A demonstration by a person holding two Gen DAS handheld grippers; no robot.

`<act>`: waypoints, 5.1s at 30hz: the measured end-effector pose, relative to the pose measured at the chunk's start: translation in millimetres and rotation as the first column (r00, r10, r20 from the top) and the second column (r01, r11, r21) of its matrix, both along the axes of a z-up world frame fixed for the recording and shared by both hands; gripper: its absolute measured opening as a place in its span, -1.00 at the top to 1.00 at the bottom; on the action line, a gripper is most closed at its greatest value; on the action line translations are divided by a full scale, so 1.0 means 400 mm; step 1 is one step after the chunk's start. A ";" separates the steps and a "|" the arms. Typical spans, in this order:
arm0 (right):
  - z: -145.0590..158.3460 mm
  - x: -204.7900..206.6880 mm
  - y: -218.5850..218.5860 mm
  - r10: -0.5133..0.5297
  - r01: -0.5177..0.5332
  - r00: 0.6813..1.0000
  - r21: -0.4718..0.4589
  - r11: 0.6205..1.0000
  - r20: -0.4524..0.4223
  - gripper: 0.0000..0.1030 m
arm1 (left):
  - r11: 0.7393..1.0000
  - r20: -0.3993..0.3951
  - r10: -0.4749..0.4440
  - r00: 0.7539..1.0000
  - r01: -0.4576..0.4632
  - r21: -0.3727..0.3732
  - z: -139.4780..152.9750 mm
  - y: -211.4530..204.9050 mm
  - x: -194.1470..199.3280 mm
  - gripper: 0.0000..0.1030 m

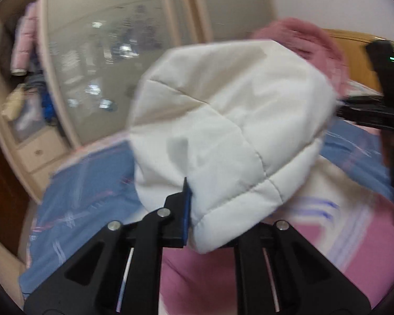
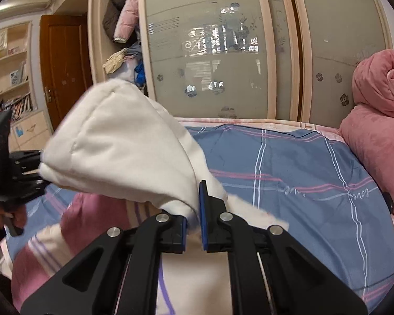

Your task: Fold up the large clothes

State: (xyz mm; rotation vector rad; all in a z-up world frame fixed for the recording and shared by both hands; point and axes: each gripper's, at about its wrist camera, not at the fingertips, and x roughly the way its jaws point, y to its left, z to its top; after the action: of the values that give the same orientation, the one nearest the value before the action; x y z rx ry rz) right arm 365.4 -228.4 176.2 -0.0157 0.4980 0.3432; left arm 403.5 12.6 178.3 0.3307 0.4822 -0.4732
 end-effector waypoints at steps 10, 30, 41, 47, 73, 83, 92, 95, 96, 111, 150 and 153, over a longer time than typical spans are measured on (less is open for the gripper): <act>-0.240 -0.120 0.047 0.023 -0.041 0.994 -0.175 0.984 -0.108 0.81 | 0.991 -0.215 -0.099 0.972 0.116 0.065 -0.312 -0.056 -0.200 0.76; 0.122 -0.067 0.228 -0.088 0.075 0.992 0.137 0.988 0.092 -0.97 | 0.975 -0.134 -0.218 0.967 0.209 -0.080 -0.260 -0.066 -0.327 -0.96; -0.377 0.139 0.293 -0.117 0.108 0.960 -0.048 0.993 -0.254 -0.97 | 0.873 -0.136 0.093 0.986 -0.147 -0.464 -0.163 0.171 -0.278 -0.96; -0.414 0.102 0.281 -0.120 0.120 0.965 -0.013 0.993 -0.235 -0.97 | 0.838 -0.220 0.271 0.937 -0.342 -0.426 -0.188 0.170 -0.210 -0.96; -0.373 -0.242 -0.056 -0.383 0.451 0.892 0.440 0.776 -0.239 -0.97 | 0.929 -0.259 0.333 0.907 -0.362 -0.073 -0.383 -0.233 0.132 -0.96; -0.344 -0.236 -0.065 -0.362 0.441 0.897 0.445 0.780 -0.253 -0.97 | 0.911 -0.154 0.376 0.914 -0.395 -0.118 -0.349 -0.225 0.064 -0.96; -0.275 -0.325 -0.057 -0.318 0.364 0.931 0.432 0.825 -0.177 -0.97 | 0.864 -0.168 0.368 0.914 -0.404 -0.302 -0.337 -0.131 -0.211 -0.96; -0.247 -0.376 -0.035 -0.288 0.315 0.949 0.416 0.853 -0.127 -0.97 | 0.865 -0.251 0.343 0.905 -0.408 -0.291 -0.403 -0.102 -0.340 -0.96; -0.233 -0.397 -0.023 -0.279 0.299 0.954 0.406 0.864 -0.109 -0.97 | 0.863 -0.249 0.345 0.905 -0.411 -0.295 -0.408 -0.093 -0.375 -0.96; -0.300 -0.846 0.047 -0.146 0.152 0.988 0.124 0.981 -0.055 -0.97 | 0.954 0.046 0.250 0.967 -0.238 -0.182 -0.321 -0.066 -0.935 -0.96; -0.354 -1.012 0.167 -0.140 0.140 0.990 0.007 0.990 0.031 -0.97 | 0.922 -0.038 0.349 0.936 -0.350 -0.167 -0.321 0.078 -0.996 -0.96; -0.354 -1.011 0.163 -0.146 0.145 0.989 0.015 0.989 0.030 -0.97 | 0.924 -0.036 0.346 0.937 -0.348 -0.162 -0.323 0.073 -0.994 -0.96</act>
State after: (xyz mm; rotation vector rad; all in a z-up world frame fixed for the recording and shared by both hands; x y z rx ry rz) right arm -39.1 -163.2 34.6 0.0278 0.4637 0.2029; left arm 5.8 41.6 49.1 0.0776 0.4928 -0.1664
